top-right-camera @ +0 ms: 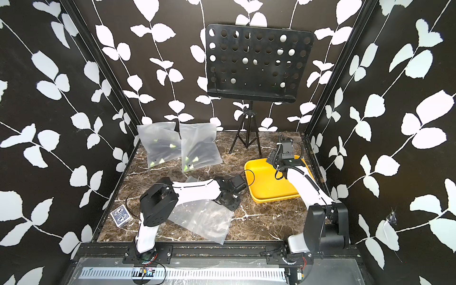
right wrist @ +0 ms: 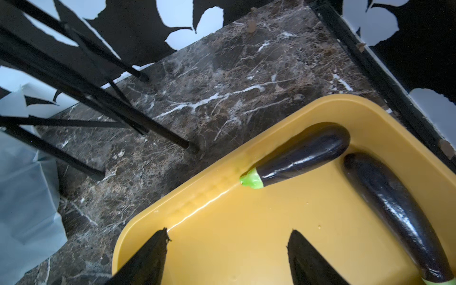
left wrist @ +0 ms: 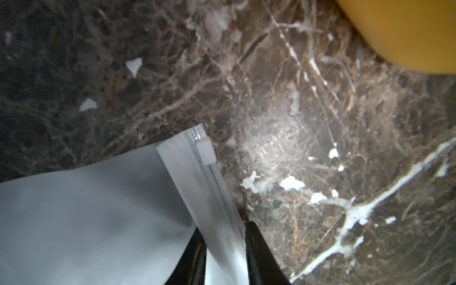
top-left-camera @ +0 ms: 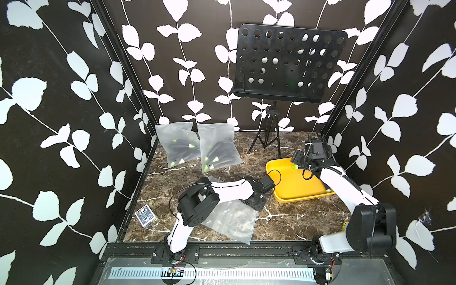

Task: Place the eggplant in a zip-top bag and seal the zipper
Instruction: Move the zipper food storage bag to the center of the board.

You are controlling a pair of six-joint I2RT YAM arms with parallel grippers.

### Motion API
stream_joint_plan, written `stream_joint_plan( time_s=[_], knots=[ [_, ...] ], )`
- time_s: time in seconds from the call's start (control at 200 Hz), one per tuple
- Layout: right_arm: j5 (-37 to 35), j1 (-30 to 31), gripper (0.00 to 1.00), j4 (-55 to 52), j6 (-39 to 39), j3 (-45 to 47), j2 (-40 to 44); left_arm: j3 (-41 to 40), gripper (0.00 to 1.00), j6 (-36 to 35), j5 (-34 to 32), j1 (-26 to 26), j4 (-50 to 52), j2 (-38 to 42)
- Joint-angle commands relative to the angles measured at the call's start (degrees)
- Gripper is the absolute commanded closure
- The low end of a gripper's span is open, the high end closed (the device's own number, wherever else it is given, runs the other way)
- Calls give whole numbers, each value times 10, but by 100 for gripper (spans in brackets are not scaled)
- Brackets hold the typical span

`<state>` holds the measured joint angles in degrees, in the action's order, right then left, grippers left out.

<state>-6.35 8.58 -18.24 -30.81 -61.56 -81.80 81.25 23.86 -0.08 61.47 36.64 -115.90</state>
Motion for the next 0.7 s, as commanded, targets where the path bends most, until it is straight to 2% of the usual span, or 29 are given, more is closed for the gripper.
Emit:
stream_joint_plan(
  time_s=[0.0, 0.09, 0.35, 0.585, 0.695],
  knots=[
    [7, 21, 25, -1, 13, -9, -1, -17, 59, -20, -34, -8, 13, 21],
    [14, 28, 25, 9, 7, 1, 1, -14, 57, -36, -69, -15, 17, 17],
    [38, 33, 25, 19, -7, 5, -2, -11, 57, -48, -73, -59, -15, -12],
    [34, 35, 25, 13, 2, 12, 1, 6, 51, -57, -40, -71, -38, 38],
    [34, 36, 25, 17, 1, 15, -2, 2, 50, -36, -40, -66, -40, 64]
  ],
)
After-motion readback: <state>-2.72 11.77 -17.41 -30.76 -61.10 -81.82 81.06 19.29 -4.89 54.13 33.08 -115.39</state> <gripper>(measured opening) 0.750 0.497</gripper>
